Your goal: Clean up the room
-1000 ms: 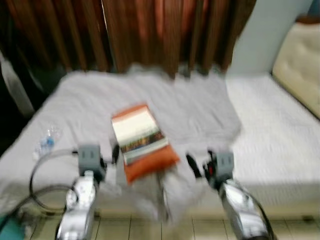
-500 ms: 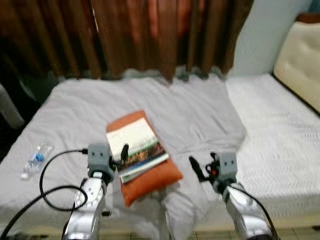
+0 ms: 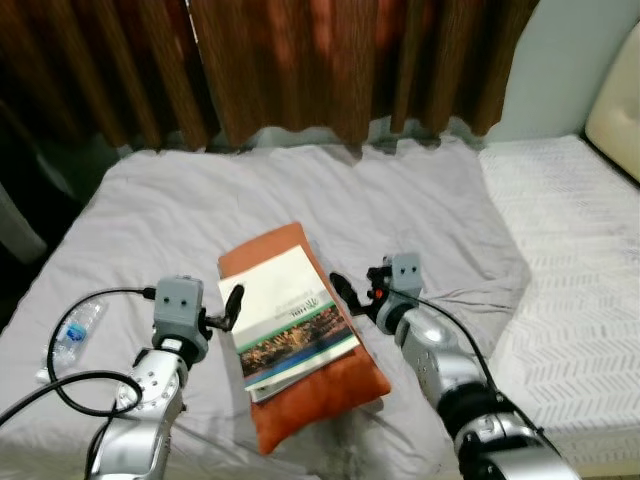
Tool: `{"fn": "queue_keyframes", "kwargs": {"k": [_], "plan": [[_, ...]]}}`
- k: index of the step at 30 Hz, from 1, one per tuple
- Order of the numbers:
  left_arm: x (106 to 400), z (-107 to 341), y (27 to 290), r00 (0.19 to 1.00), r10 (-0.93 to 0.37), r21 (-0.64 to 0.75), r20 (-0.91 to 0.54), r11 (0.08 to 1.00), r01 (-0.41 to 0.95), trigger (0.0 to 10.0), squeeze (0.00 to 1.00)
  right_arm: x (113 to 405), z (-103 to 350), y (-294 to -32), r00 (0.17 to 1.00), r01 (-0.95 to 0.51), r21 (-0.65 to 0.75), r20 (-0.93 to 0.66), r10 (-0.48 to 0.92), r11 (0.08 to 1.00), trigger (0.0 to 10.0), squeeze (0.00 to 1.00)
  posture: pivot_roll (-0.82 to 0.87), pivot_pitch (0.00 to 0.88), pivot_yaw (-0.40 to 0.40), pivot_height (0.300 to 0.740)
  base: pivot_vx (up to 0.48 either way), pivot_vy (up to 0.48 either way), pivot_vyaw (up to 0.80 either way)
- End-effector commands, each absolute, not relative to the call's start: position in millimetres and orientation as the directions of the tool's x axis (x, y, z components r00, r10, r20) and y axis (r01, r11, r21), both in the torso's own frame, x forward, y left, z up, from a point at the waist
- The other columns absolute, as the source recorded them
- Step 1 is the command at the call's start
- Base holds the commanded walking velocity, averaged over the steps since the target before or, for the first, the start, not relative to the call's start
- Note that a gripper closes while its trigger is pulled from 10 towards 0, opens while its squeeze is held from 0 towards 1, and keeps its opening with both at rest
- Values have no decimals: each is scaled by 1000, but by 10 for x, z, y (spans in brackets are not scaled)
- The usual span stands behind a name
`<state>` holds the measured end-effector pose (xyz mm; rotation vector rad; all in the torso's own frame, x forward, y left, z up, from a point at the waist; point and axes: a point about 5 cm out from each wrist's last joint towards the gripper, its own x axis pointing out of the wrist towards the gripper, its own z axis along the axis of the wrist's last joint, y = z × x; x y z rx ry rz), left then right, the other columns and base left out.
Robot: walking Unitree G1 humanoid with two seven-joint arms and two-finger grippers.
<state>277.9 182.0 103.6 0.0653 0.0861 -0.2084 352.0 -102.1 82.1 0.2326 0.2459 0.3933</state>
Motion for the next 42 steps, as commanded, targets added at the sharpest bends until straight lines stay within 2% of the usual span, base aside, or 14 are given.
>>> {"fn": "queue_keyframes", "kwargs": {"k": [1,4,7,11,19,26,30,31,32,35,40,42], "plan": [[2664,1059,1836,934,-323,-15,-149,946,325,10000,0,3518,736,-996,891,-291,341,-243,383,894,10000,0,223,300,90,740,0,0,0],[2468,1240,1782,852,-498,-129,-164,867,482,10000,0,3542,741,-988,903,-250,357,-248,350,900,10000,0,285,386,136,740,0,0,0],[2360,1341,1763,804,-569,-170,-172,821,544,10000,0,3570,758,-994,912,-232,343,-250,326,910,10000,0,300,425,151,740,0,0,0],[2267,1412,1791,795,-580,-187,-179,813,551,10000,0,3614,804,-1026,928,-192,354,-238,287,915,10000,0,306,459,161,740,0,0,0],[2080,1446,1782,776,-590,-240,-224,805,542,10000,0,3710,914,-1169,956,-106,321,-228,186,941,10000,0,312,468,171,740,0,0,0],[2002,1400,1740,766,-594,-271,-245,801,534,10000,0,3756,973,-1276,966,-34,423,-217,138,906,10000,0,295,464,151,740,0,0,0],[1968,1368,1679,761,-600,-291,-247,795,533,10000,0,3796,1073,-1294,975,-81,357,-165,148,931,10000,0,279,460,137,740,0,0,0],[1952,1357,1660,758,-603,-295,-248,792,534,10000,0,3815,1130,-1269,976,-115,323,-137,167,939,10000,0,279,460,137,740,0,0,0],[1915,1330,1611,746,-617,-306,-251,781,544,10000,0,3849,1273,-1159,968,-221,221,-65,240,950,10000,0,264,453,125,740,0,0,0],[1908,1306,1579,736,-628,-314,-254,773,551,10000,0,3851,1341,-1083,957,-283,167,-25,290,945,10000,0,246,444,116,740,0,0,0],[1906,1269,1515,718,-648,-318,-255,757,570,10000,0,3823,1392,-1050,943,-332,173,38,330,927,10000,0,228,431,106,740,0,0,0],[1934,1246,1488,718,-650,-320,-250,755,572,10000,0,3823,1374,-1212,956,-291,290,47,290,912,10000,0,209,409,92,740,0,0,0]]}}
